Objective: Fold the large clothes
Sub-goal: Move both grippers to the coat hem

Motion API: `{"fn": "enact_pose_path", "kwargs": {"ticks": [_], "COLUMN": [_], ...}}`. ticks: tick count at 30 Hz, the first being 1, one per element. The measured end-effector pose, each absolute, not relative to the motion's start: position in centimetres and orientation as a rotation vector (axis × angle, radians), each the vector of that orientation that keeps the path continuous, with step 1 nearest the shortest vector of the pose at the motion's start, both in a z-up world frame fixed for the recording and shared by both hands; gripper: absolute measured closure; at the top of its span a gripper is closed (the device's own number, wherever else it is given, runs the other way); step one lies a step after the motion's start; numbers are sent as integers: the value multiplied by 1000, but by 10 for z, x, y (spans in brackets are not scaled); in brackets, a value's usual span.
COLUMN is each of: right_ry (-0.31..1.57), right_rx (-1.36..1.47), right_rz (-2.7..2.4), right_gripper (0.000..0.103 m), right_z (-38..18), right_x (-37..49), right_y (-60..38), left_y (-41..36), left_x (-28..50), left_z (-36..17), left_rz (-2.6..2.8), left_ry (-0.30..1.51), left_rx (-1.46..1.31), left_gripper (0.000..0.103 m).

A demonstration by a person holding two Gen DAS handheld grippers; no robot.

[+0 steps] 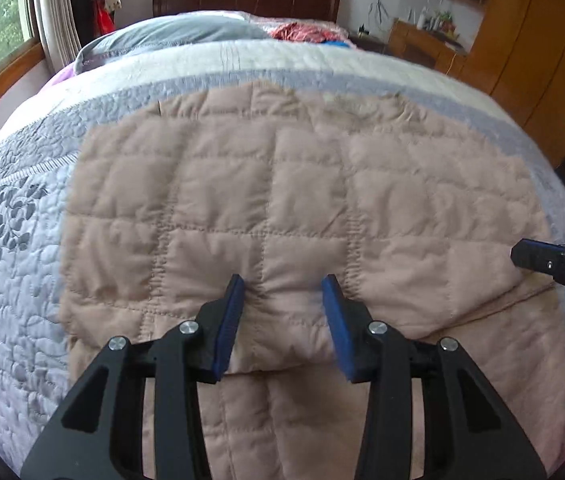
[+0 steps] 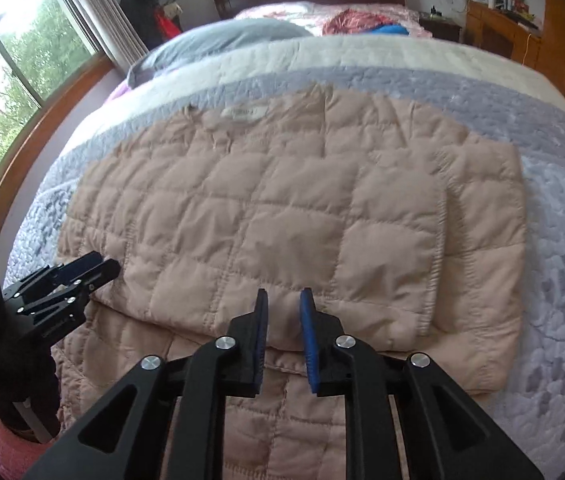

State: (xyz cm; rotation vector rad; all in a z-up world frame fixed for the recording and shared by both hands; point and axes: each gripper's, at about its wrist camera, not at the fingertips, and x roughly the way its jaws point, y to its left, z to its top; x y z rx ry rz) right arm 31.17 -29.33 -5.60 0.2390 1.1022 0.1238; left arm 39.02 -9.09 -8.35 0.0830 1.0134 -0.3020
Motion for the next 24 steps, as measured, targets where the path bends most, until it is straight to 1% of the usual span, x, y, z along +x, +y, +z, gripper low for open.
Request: {"fn": "enact_pose_path", "kwargs": {"ticks": [5,11,13,16,17,18,19,21,24], "right_ry": [1153,1133,1096,969,948,939,926,917,931], "right_rx": [280,256,300,335,325,319,319,332,322], "right_rz": [132,132,155,235,241,238,239,257,241], "right_gripper": [89,89,82,71,67,66,64,59,52], "right_z": [-87,-87,-74,-39,-30,-25,-19,-17,-25], "right_x": [319,317,302,254,232,215,190,152,86], "right_y": [-302,-298,-306,-321,-328,-334,-344,-359,-381], "left_y": [-84,-88,-84,-56,-43,-26,-13,27,74], "left_x": [395,397,388,358,345,327,314,274,221], "left_z": [-96,-97,-85,-59,-50,-42,-38,-30,-32], "left_rz": [-332,-303,-295,-303,-314,-326,-323,-283,-224], "left_ry": [1038,1039,1049,1053,1037,1015,1004,982,983], "left_rx": [66,79,68,33,22,8,5,13,28], "left_gripper": [61,60,61,59,57,48,45,41,36]}}
